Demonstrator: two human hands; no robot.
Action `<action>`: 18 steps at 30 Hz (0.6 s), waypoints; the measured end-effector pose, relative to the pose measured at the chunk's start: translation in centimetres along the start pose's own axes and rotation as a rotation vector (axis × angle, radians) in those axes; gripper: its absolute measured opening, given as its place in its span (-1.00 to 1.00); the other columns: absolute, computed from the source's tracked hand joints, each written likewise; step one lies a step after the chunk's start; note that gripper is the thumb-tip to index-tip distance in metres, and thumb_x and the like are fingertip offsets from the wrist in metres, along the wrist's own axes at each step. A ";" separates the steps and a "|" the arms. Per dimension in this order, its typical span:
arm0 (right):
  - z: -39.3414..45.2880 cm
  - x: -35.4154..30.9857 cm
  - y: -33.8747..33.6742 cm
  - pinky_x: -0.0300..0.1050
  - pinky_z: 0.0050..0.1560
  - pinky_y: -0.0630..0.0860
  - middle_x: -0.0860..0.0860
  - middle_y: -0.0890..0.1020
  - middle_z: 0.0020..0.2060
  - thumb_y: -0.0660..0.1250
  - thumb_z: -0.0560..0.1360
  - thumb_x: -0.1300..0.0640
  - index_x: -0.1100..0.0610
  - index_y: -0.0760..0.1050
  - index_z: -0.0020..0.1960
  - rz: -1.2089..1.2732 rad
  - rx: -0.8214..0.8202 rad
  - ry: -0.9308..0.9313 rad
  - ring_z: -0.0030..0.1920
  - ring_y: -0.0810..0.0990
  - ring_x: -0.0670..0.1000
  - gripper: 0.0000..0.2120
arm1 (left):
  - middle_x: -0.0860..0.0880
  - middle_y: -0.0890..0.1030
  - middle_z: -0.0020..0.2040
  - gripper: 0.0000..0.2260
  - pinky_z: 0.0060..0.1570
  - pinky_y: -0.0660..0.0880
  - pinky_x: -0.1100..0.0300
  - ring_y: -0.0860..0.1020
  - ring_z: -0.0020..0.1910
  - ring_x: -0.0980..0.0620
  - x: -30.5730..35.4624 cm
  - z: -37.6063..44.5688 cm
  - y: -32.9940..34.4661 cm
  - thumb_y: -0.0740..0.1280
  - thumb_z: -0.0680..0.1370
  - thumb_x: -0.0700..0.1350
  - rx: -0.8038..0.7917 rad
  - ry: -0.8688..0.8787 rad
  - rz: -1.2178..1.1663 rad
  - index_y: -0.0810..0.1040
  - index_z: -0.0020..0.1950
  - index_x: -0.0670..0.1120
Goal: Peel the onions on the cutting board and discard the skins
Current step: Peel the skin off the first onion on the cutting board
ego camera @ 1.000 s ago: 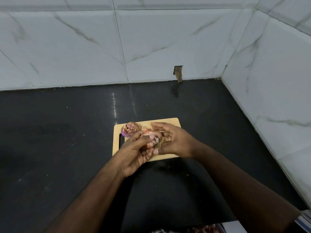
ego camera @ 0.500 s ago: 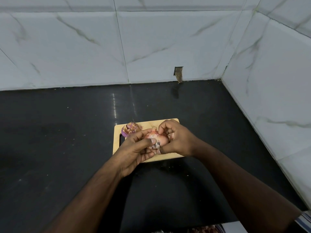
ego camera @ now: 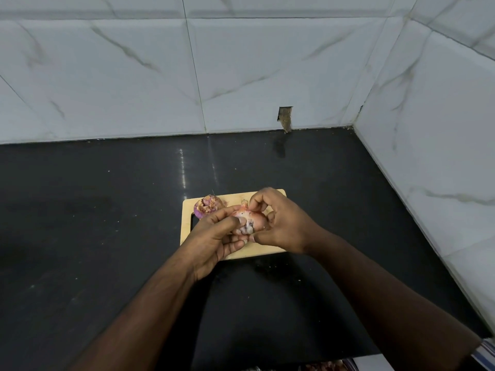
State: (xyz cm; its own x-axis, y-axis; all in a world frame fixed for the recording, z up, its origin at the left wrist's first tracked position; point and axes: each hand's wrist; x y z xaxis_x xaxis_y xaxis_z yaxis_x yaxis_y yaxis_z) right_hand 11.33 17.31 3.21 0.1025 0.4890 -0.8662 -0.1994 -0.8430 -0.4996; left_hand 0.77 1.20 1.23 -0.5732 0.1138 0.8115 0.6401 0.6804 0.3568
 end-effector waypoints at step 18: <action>0.2 1.0 -0.7 -0.17 -0.08 0.60 -0.04 0.54 -0.10 0.58 0.34 0.21 0.08 0.57 -0.06 -0.029 0.046 0.013 -0.09 0.57 -0.06 -0.75 | -0.20 0.66 -0.01 -0.84 -0.20 0.66 0.22 0.64 -0.21 0.00 -0.1 0.1 0.0 0.37 0.60 -0.18 0.057 -0.047 -0.168 0.63 0.15 -0.19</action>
State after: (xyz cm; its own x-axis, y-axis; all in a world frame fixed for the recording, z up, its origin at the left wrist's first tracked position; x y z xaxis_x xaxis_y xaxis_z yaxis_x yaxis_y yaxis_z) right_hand 11.37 18.46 2.71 0.1212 0.5097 -0.8518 -0.2410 -0.8173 -0.5233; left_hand 0.79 1.30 1.05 -0.6941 0.0278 0.7193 0.5036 0.7328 0.4576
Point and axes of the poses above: each hand's wrist, its own z-axis towards the middle knuckle, its own y-axis out of the palm, x = y × z
